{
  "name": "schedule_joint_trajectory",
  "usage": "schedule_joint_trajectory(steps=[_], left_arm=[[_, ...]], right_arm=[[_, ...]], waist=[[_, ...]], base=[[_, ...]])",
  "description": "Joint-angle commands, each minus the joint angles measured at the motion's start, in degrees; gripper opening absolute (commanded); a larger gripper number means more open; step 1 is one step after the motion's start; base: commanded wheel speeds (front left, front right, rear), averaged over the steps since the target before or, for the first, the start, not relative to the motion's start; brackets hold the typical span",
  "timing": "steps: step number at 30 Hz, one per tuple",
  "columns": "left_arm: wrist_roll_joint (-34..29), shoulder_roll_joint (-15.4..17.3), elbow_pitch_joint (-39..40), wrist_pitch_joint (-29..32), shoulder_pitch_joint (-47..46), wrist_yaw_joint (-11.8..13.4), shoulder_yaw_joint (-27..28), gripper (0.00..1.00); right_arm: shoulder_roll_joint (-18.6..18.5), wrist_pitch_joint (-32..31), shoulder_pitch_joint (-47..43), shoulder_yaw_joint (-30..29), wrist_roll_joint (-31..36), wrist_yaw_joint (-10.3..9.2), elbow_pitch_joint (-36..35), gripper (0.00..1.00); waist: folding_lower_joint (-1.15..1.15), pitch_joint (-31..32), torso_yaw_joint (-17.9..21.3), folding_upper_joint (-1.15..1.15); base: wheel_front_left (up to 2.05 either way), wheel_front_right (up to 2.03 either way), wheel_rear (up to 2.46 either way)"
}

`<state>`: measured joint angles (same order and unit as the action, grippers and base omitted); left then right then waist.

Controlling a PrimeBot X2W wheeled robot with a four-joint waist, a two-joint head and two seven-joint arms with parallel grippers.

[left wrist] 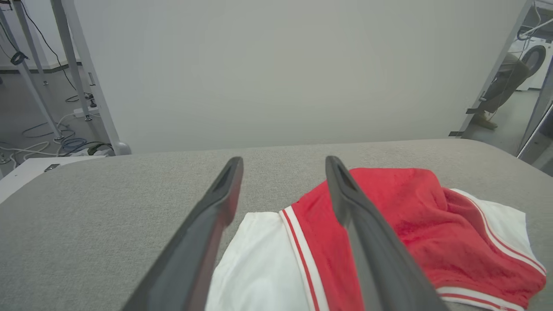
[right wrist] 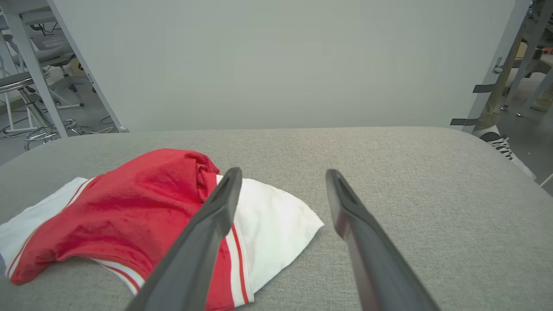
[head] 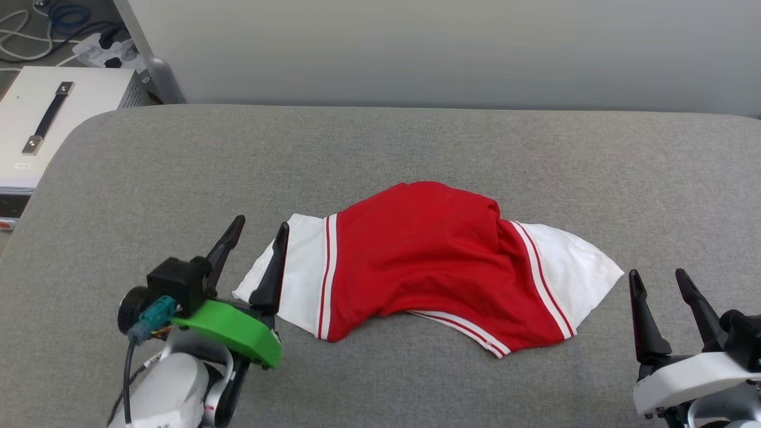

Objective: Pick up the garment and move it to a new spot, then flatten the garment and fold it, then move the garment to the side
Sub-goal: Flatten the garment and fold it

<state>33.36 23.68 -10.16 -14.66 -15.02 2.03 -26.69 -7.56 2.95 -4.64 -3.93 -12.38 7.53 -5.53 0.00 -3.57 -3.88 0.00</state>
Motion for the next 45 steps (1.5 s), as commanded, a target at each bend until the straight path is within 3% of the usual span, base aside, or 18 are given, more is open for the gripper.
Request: schedule_joint_trajectory(steps=[1,6,15,20,27,31,37,45], left_arm=[[-1.6,-1.5,1.7,-0.3,2.5,0.2,1.3,1.00],[-6.6,-5.7,5.0,-0.3,7.0,-2.0,5.7,1.00],[-12.4,-10.4,5.9,-0.3,7.9,-6.4,10.3,1.00],[-13.7,-11.8,5.7,-0.3,7.3,-7.9,12.2,1.00],[-16.1,-13.3,4.4,-0.3,6.2,-8.8,13.8,1.00],[-16.9,-14.5,4.2,-0.3,5.4,-9.0,14.9,1.00],[-17.3,-15.0,3.7,-0.3,4.4,-9.3,15.9,1.00],[-17.6,-16.0,3.6,-0.3,2.9,-9.5,16.0,1.00]], right_arm=[[0.1,0.1,-0.5,-0.3,-0.3,-0.04,0.3,1.00],[0.1,0.0,-0.7,-0.5,-0.3,-0.04,1.1,1.00],[-1.3,-3.5,0.5,-0.8,0.1,-0.04,1.8,1.00],[-6.0,-15.3,3.2,0.5,-1.7,-0.04,1.5,1.00],[-12.3,-40.4,10.8,-0.1,-8.3,-0.04,3.4,1.00],[-14.9,-51.0,14.7,0.8,-10.1,-0.04,5.2,1.00],[-17.3,-56.6,19.6,2.9,-10.7,-0.04,8.1,1.00],[-18.3,-55.5,26.0,6.3,-9.4,-0.04,14.9,1.00]], waist=[[0.00,0.0,-0.1,0.00],[0.00,-0.1,-0.3,0.00],[0.00,-1.1,-0.6,0.00],[0.00,-2.6,-1.3,0.00],[0.00,-5.5,-3.1,0.00],[0.00,-7.0,-4.7,0.00],[0.00,-9.0,-6.7,0.00],[0.00,-12.3,-9.2,0.00]], base=[[0.00,0.00,0.00],[0.00,0.00,0.00],[0.00,0.00,0.00],[0.00,0.00,0.00],[0.00,0.00,0.00],[0.00,0.00,0.00],[0.00,0.00,0.00],[0.00,0.00,0.00]])
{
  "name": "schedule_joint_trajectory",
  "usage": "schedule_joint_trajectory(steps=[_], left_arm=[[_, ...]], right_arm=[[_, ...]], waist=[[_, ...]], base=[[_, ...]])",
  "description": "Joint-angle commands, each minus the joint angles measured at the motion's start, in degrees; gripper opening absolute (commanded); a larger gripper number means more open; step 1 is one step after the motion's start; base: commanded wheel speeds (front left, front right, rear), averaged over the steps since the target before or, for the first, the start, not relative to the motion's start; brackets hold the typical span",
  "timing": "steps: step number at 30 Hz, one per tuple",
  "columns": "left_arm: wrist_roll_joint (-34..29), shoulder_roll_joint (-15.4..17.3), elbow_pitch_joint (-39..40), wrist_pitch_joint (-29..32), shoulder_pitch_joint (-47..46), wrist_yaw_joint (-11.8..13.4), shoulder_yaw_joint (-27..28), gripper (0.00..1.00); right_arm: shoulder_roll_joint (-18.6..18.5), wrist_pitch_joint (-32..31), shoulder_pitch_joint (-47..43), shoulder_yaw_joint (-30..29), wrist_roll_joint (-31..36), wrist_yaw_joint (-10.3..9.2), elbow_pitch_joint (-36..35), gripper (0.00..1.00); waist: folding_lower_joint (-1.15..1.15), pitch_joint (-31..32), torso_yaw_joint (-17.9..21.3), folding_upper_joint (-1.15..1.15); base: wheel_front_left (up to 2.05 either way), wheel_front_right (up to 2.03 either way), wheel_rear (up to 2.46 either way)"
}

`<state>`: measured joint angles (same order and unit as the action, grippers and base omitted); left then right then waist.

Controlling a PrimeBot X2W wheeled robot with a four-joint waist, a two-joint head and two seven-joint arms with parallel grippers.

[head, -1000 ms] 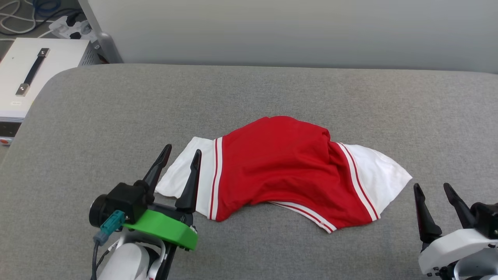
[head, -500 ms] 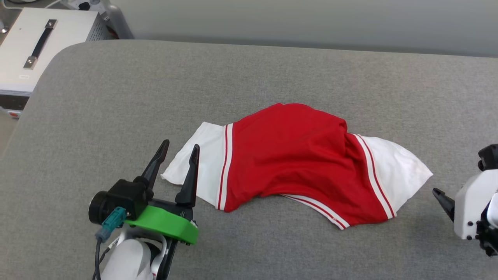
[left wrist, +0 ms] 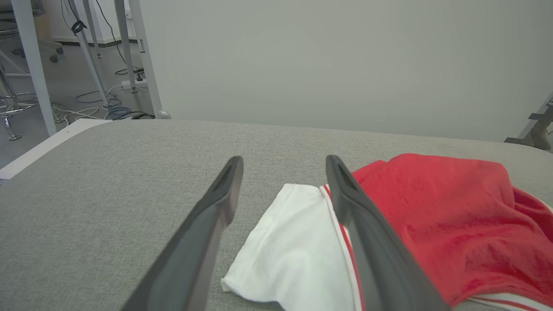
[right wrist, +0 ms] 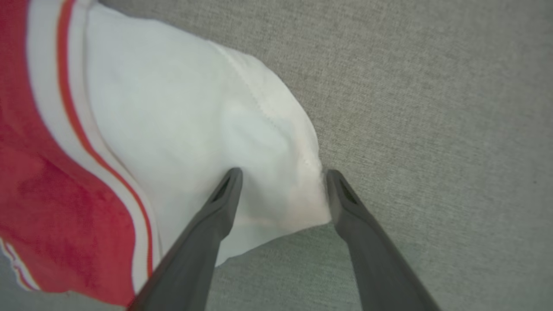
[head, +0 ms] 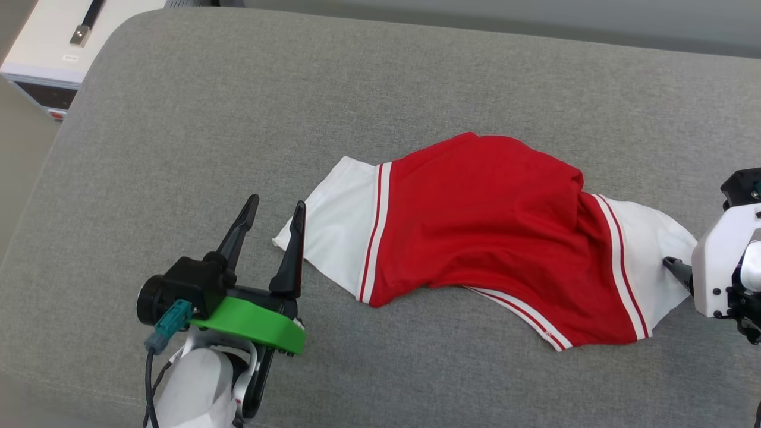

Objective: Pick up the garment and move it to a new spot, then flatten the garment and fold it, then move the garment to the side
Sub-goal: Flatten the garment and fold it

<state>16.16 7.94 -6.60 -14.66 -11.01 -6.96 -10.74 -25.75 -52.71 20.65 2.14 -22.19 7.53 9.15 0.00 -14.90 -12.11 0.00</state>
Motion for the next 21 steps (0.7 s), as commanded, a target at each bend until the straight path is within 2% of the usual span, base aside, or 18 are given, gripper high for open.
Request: schedule_joint_trajectory(steps=[1,7,8,9,10,17,21], left_arm=[[-0.4,-0.3,0.0,-0.3,-1.2,-0.5,0.1,1.00],[-0.2,-0.4,-0.2,-0.3,-1.7,-0.5,0.4,1.00],[-0.2,-0.4,-0.3,-0.3,-1.7,-0.5,0.5,1.00],[-0.1,-0.3,-0.4,-0.3,-1.6,-0.5,0.6,1.00],[-0.1,-0.2,-0.6,-0.3,-1.4,-0.5,0.7,1.00],[1.6,0.6,-2.6,-0.3,-0.5,-0.5,1.2,1.00],[2.9,2.4,-5.1,-0.3,-0.4,-0.5,0.0,1.00]], right_arm=[[-0.2,0.2,1.0,0.7,0.4,-0.04,0.8,1.00],[-0.3,-0.1,0.6,3.9,-0.1,-0.04,4.8,1.00],[-0.2,0.0,0.3,4.2,-0.4,-0.04,5.3,0.80],[-0.1,0.3,0.1,4.4,-0.5,-0.04,5.6,0.28],[-0.1,0.7,-0.2,4.7,-0.7,-0.04,5.9,0.00],[-1.4,5.1,-3.1,3.1,-2.6,-0.04,5.3,0.00],[-2.2,7.2,-5.8,1.3,-3.9,-0.04,2.9,0.00]], waist=[[0.00,-1.3,-1.1,0.00],[0.00,-1.8,-1.8,0.00],[0.00,-1.7,-1.7,0.00],[0.00,-1.5,-1.6,0.00],[0.00,-1.2,-1.4,0.00],[0.00,1.8,0.9,0.00],[0.00,2.9,2.4,0.00]], base=[[0.00,0.00,0.00],[0.00,0.00,0.00],[0.00,0.00,0.00],[0.00,0.00,0.00],[0.00,0.00,0.00],[0.00,0.00,0.00],[0.00,0.00,0.00]])
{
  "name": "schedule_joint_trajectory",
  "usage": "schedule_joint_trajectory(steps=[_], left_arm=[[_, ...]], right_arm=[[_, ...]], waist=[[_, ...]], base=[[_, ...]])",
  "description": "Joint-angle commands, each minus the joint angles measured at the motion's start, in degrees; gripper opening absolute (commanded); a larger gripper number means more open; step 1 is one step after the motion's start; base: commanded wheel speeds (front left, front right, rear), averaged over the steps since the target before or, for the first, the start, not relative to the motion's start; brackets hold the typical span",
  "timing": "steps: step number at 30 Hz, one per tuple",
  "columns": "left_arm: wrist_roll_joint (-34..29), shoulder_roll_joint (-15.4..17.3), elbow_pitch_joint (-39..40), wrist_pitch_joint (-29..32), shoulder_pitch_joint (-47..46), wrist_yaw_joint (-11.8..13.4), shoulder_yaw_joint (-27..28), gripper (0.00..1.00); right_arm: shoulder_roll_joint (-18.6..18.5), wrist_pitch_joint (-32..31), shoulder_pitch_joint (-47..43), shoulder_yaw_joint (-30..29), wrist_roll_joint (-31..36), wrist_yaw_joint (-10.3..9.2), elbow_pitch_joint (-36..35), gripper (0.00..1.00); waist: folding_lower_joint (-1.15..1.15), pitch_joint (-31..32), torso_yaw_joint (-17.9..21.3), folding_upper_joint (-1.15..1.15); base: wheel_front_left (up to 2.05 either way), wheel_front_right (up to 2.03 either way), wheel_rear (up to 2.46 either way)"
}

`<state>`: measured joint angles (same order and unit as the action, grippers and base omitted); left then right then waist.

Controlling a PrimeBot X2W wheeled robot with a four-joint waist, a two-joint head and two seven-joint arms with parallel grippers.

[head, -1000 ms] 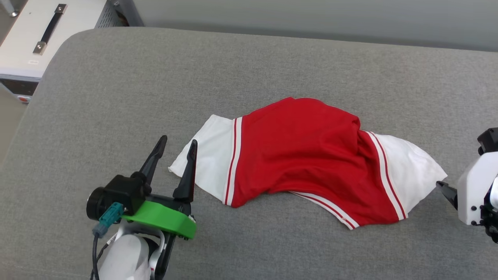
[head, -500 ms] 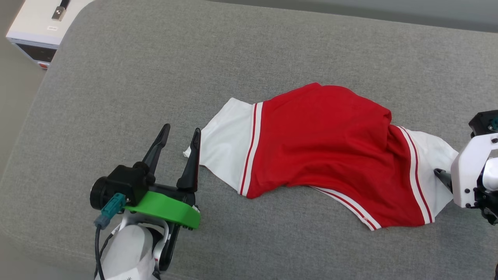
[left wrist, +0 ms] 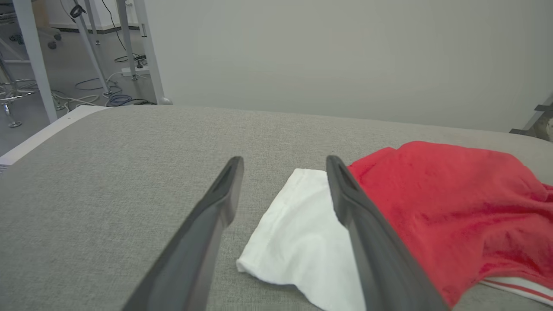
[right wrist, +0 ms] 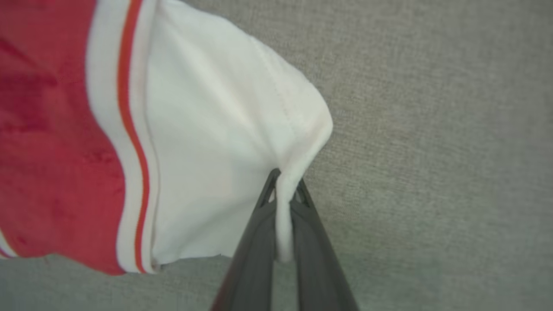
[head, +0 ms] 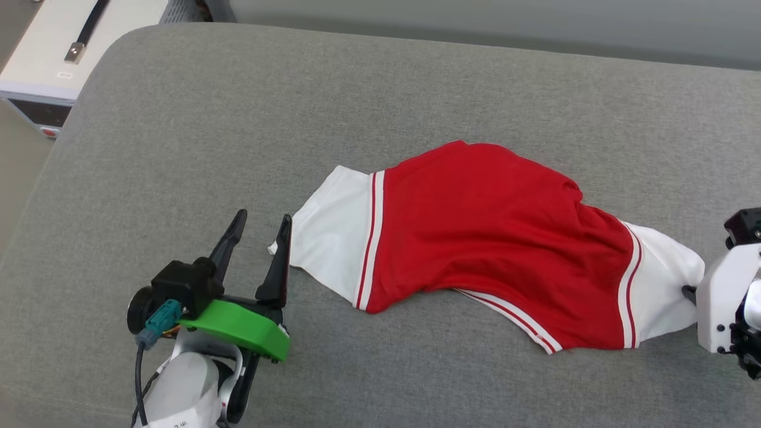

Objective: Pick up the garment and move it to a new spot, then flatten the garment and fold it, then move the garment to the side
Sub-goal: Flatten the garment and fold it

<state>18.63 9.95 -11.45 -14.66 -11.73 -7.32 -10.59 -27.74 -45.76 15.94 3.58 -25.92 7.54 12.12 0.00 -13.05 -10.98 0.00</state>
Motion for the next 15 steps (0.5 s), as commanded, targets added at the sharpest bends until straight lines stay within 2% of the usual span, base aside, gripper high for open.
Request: schedule_joint_trajectory(steps=[1,4,7,11,15], left_arm=[[0.8,1.0,-1.0,-0.3,0.2,-0.2,-0.6,1.00],[1.9,3.4,-3.3,1.5,-1.4,-0.2,-2.0,1.00],[3.7,6.2,-4.9,6.5,-3.7,-0.2,-3.7,1.00],[7.7,10.3,-6.2,17.3,-7.3,-0.2,-7.3,1.00],[12.9,13.6,-6.8,31.9,-9.8,-0.2,-11.0,1.00]], right_arm=[[-0.4,0.5,-1.7,-0.5,-0.3,-0.05,-0.7,0.00],[-1.0,1.1,-3.3,-1.2,-0.8,-0.05,-2.6,0.00],[-1.1,1.7,-3.7,-1.5,-0.7,-0.05,-4.0,0.00],[-0.5,2.1,-3.3,-1.1,-0.5,-0.05,-5.2,0.00],[0.3,2.4,-2.7,-0.6,-0.2,-0.05,-6.0,0.00]], waist=[[0.00,1.1,1.7,0.00],[0.00,0.7,2.9,0.00],[0.00,-0.2,4.1,0.00],[0.00,-1.5,5.5,0.00],[0.00,-2.5,6.5,0.00]], base=[[0.00,0.00,0.00],[0.00,0.00,0.00],[0.00,0.00,0.00],[0.00,0.00,0.00],[0.00,0.00,0.00]])
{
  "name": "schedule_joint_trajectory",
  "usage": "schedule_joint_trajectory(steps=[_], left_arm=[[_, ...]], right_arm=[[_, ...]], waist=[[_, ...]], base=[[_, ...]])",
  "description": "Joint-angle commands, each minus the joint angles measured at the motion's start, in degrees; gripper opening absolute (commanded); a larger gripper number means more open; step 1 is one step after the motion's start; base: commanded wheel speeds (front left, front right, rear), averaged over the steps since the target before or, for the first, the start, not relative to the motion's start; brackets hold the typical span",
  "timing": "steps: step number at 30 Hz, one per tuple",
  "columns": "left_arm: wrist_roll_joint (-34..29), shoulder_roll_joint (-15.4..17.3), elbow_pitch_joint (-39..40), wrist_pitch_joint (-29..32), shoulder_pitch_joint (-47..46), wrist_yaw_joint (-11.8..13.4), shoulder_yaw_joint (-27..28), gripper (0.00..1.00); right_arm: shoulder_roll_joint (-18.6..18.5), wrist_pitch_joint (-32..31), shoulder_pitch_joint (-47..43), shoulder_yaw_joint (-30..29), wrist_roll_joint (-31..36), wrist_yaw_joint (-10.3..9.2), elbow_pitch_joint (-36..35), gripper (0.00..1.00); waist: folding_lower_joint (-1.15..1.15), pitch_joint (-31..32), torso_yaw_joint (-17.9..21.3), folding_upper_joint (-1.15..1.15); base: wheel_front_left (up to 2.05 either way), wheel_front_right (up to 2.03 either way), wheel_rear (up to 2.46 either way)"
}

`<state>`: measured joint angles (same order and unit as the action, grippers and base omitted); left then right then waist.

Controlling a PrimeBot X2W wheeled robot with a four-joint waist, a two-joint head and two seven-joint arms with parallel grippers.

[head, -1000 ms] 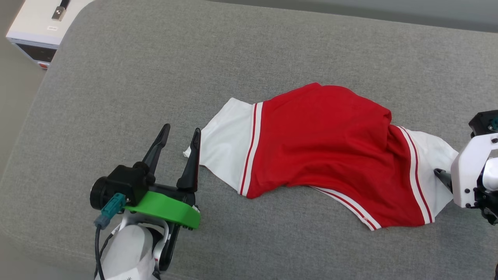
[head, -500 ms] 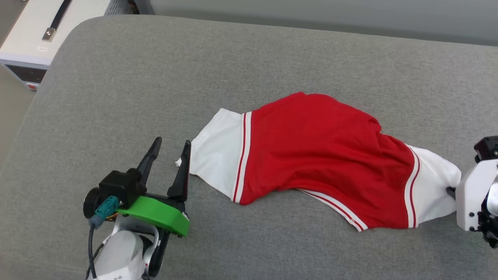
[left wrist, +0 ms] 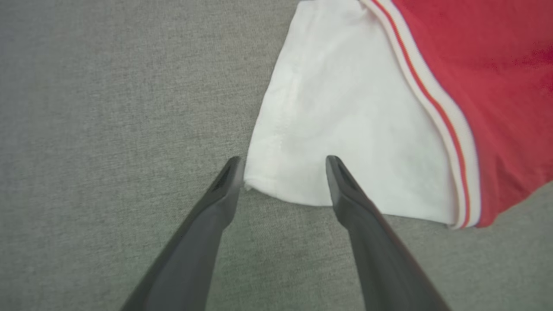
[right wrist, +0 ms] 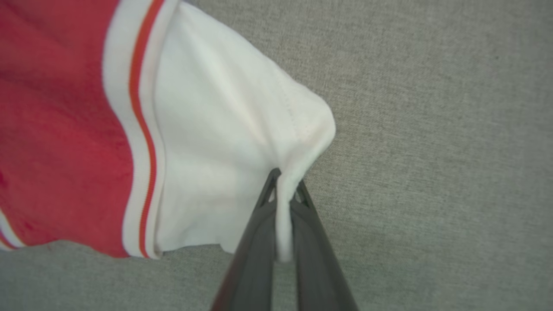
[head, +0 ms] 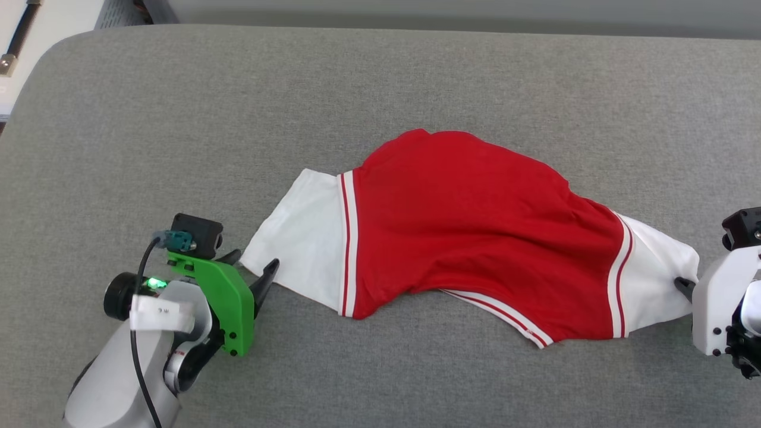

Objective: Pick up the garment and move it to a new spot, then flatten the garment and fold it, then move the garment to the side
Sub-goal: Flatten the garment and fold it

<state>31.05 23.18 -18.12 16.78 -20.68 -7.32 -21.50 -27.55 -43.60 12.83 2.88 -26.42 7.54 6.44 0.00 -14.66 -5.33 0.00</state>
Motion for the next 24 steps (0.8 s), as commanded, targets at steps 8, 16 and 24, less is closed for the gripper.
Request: schedule_joint_trajectory(steps=[8,16,24], left_arm=[[0.7,3.6,1.4,11.5,-3.7,2.5,-1.3,1.00],[2.2,4.1,0.6,19.1,-2.8,1.6,-4.7,1.00],[5.6,3.3,0.7,24.9,-2.7,1.1,-6.5,0.00]], right_arm=[[0.6,0.6,1.6,1.2,0.1,-0.05,-1.5,0.00],[0.3,0.6,2.3,1.8,-0.1,-0.05,-1.8,0.00],[0.0,1.4,2.6,2.7,-0.2,-0.05,-1.4,0.00]], waist=[[0.00,-2.7,2.6,0.00],[0.00,-3.8,3.5,0.00],[0.00,-3.4,3.3,0.00]], base=[[0.00,0.00,0.00],[0.00,0.00,0.00],[0.00,0.00,0.00]])
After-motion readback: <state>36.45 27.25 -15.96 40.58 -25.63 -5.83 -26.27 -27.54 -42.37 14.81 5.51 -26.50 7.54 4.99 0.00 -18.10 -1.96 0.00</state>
